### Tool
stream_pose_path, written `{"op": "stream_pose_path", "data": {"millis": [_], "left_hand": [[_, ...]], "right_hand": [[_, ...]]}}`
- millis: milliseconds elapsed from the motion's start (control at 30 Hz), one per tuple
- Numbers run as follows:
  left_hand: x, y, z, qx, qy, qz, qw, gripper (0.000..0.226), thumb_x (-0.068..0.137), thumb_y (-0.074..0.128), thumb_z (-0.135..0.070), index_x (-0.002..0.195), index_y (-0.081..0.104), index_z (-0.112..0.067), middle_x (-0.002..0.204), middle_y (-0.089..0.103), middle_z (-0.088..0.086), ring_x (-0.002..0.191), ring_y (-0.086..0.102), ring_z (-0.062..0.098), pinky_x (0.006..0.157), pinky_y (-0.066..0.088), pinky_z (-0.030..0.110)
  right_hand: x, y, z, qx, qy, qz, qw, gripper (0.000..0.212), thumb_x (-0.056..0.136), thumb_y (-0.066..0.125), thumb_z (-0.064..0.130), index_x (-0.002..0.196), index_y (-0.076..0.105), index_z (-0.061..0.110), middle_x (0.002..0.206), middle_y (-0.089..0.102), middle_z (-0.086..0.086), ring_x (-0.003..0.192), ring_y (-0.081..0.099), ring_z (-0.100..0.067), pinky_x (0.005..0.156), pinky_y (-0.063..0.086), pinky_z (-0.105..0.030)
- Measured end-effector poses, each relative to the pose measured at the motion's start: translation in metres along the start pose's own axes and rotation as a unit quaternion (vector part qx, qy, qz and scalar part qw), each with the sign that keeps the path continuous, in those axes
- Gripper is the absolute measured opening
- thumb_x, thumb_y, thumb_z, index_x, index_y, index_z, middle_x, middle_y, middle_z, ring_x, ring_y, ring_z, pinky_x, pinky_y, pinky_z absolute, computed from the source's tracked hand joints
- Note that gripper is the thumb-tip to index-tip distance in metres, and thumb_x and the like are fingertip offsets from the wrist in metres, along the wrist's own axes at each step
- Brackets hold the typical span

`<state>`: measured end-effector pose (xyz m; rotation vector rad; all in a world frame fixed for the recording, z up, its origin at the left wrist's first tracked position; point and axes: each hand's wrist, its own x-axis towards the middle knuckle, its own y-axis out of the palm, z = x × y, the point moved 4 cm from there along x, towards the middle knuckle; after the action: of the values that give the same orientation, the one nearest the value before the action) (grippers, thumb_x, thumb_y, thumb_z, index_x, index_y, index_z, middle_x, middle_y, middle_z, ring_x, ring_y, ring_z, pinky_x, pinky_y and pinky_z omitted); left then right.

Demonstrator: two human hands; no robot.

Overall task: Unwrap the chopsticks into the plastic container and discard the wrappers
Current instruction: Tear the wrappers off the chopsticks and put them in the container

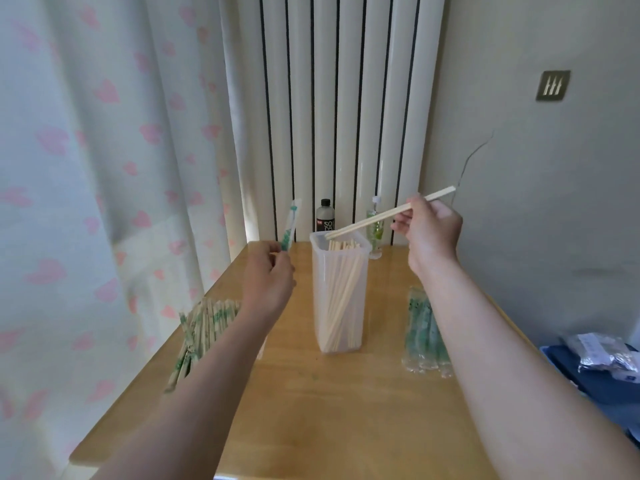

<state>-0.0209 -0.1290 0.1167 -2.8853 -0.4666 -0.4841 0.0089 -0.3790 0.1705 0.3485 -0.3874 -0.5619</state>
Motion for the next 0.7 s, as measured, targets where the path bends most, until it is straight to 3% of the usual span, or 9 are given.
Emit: {"op": "stream_pose_path", "data": {"millis": [100,200,267,300,367,467,533,600,700], "left_hand": [[-0.001,-0.004,0.005,-0.003,-0.006,0.002,1.0,0.012,0.103,0.043,-0.015,0.105,0.055,-0.017,0.088,0.064,0.009,0.071,0.063,0.02,0.064,0.057,0.044],[-0.001,-0.009,0.014,0.012,-0.003,0.009,1.0,0.01,0.102,0.046,-0.015,0.104,0.055,-0.015,0.086,0.061,0.004,0.074,0.064,0.024,0.07,0.058,0.052],[0.0,-0.013,0.019,0.023,0.0,0.009,1.0,0.009,0.1,0.047,-0.014,0.1,0.056,-0.016,0.086,0.06,0.003,0.074,0.062,0.024,0.071,0.059,0.055],[0.0,-0.015,0.022,0.026,0.001,0.009,1.0,0.01,0.1,0.047,-0.013,0.098,0.056,-0.016,0.084,0.059,0.003,0.072,0.059,0.023,0.071,0.058,0.056],[0.001,-0.017,0.028,0.035,0.0,0.012,0.999,0.011,0.099,0.048,-0.011,0.096,0.057,-0.016,0.08,0.059,0.004,0.069,0.057,0.02,0.071,0.057,0.053],[0.001,-0.016,0.033,0.039,0.008,0.027,0.999,0.01,0.099,0.05,-0.01,0.098,0.059,-0.015,0.075,0.057,0.003,0.065,0.053,0.017,0.061,0.052,0.041],[0.0,-0.011,0.035,0.044,0.017,0.04,0.998,0.01,0.099,0.052,-0.011,0.099,0.06,-0.015,0.075,0.058,0.001,0.064,0.052,0.015,0.056,0.046,0.033],[-0.003,-0.002,0.035,0.046,0.022,0.06,0.997,0.008,0.099,0.054,-0.014,0.098,0.061,-0.018,0.077,0.06,0.0,0.065,0.052,0.013,0.056,0.044,0.027],[-0.009,0.016,0.033,0.046,0.035,0.095,0.994,0.004,0.098,0.057,-0.018,0.097,0.061,-0.019,0.081,0.062,0.001,0.068,0.054,0.012,0.058,0.047,0.023]], "right_hand": [[0.006,0.018,-0.013,-0.134,-0.047,0.021,0.99,0.027,0.099,0.061,0.019,0.078,0.068,0.003,0.067,0.063,-0.009,0.058,0.06,-0.017,0.055,0.05,-0.031],[0.004,0.031,-0.03,-0.254,-0.063,0.064,0.963,0.034,0.099,0.061,0.024,0.077,0.066,-0.002,0.059,0.053,0.0,0.057,0.048,-0.017,0.049,0.035,-0.021],[0.002,0.037,-0.04,-0.318,-0.052,0.112,0.94,0.034,0.098,0.064,0.024,0.082,0.07,-0.005,0.061,0.059,-0.003,0.055,0.05,-0.015,0.046,0.036,-0.018],[0.001,0.039,-0.044,-0.344,-0.043,0.133,0.929,0.034,0.096,0.066,0.026,0.089,0.073,-0.007,0.071,0.068,-0.01,0.06,0.059,-0.017,0.051,0.044,-0.02],[0.002,0.04,-0.047,-0.365,-0.031,0.146,0.919,0.038,0.093,0.07,0.031,0.098,0.074,-0.006,0.099,0.074,-0.021,0.089,0.072,-0.026,0.078,0.059,-0.034],[0.001,0.034,-0.045,-0.359,-0.015,0.142,0.922,0.031,0.097,0.063,0.029,0.105,0.074,0.001,0.115,0.071,-0.016,0.112,0.065,-0.028,0.097,0.053,-0.043],[0.001,0.027,-0.041,-0.358,-0.017,0.135,0.924,0.028,0.101,0.055,0.023,0.112,0.074,0.006,0.127,0.069,-0.011,0.107,0.065,-0.02,0.092,0.055,-0.037],[0.001,0.019,-0.037,-0.342,-0.034,0.12,0.931,0.025,0.102,0.053,0.019,0.112,0.075,0.011,0.127,0.069,-0.002,0.088,0.06,-0.005,0.071,0.047,-0.022],[-0.005,0.003,-0.031,-0.302,-0.046,0.107,0.946,0.02,0.099,0.056,0.014,0.093,0.073,0.006,0.096,0.071,-0.001,0.073,0.058,-0.009,0.06,0.043,-0.022]]}}
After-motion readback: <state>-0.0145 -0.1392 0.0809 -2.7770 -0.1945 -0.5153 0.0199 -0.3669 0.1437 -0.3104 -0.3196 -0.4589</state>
